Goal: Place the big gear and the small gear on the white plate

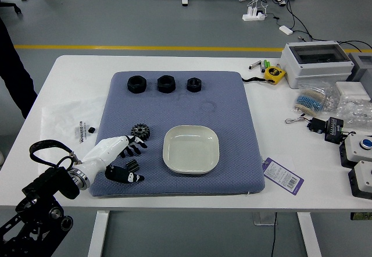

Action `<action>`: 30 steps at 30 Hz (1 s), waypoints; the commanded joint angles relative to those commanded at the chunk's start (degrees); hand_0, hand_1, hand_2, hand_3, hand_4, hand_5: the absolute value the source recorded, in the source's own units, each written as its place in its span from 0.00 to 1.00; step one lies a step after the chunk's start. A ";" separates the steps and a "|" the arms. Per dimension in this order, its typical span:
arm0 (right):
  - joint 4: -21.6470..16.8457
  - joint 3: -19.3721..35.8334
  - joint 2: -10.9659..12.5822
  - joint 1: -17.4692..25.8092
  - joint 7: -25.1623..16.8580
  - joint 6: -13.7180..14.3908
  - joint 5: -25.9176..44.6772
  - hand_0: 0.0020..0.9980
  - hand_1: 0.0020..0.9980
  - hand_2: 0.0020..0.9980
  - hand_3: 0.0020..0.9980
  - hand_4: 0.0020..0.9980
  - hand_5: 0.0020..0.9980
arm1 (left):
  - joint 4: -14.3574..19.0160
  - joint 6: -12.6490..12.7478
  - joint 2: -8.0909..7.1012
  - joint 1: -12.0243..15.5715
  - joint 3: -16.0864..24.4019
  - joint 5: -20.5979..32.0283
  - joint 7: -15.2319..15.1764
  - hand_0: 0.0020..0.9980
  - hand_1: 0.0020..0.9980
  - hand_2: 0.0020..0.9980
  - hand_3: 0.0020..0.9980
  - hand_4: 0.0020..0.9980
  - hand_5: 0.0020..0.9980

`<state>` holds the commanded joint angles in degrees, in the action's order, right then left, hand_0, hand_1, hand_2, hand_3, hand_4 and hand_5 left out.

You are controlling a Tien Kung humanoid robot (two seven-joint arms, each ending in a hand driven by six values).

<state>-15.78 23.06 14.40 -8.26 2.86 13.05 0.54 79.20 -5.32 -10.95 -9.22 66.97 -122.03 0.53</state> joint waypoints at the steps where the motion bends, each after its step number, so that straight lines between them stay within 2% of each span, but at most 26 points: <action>1: 0.00 0.02 0.01 -0.01 0.01 0.00 -0.04 0.65 0.65 0.74 0.58 0.84 0.69 | -0.45 -0.04 0.02 -0.14 -0.12 -0.12 0.01 0.32 0.38 0.46 0.56 0.74 0.04; 6: -0.01 0.00 0.00 -0.02 -0.01 0.04 0.07 0.65 0.65 0.74 0.58 0.84 0.69 | -1.66 0.09 0.07 -0.50 -0.51 -0.14 0.08 0.32 0.38 0.46 0.56 0.74 0.04; 7: -0.01 -0.02 0.01 -0.02 -0.02 0.04 0.11 0.65 0.65 0.74 0.58 0.85 0.69 | -1.71 0.18 0.09 -0.52 -0.52 -0.12 0.07 0.30 0.33 0.41 0.51 0.63 0.00; 12: -0.01 0.02 0.01 -0.07 0.00 0.05 0.01 0.65 0.65 0.74 0.58 0.85 0.69 | -2.13 0.51 0.31 -0.94 -0.67 -0.05 0.16 0.30 0.33 0.41 0.51 0.63 0.00; 13: -0.01 0.03 0.01 -0.07 0.00 0.05 -0.01 0.65 0.65 0.74 0.59 0.85 0.69 | -2.19 0.55 0.33 -0.97 -0.69 -0.04 0.17 0.28 0.27 0.37 0.45 0.59 0.00; 30: -0.01 0.01 -0.03 -0.05 -0.01 0.14 0.10 0.65 0.65 0.74 0.59 0.85 0.69 | -2.40 0.51 0.15 -0.51 -0.60 0.96 -0.09 0.27 0.22 0.33 0.43 0.53 0.00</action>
<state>-15.79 23.08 14.37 -8.31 2.86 13.19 0.63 76.80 -4.81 -10.80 -9.73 66.37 -121.07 0.43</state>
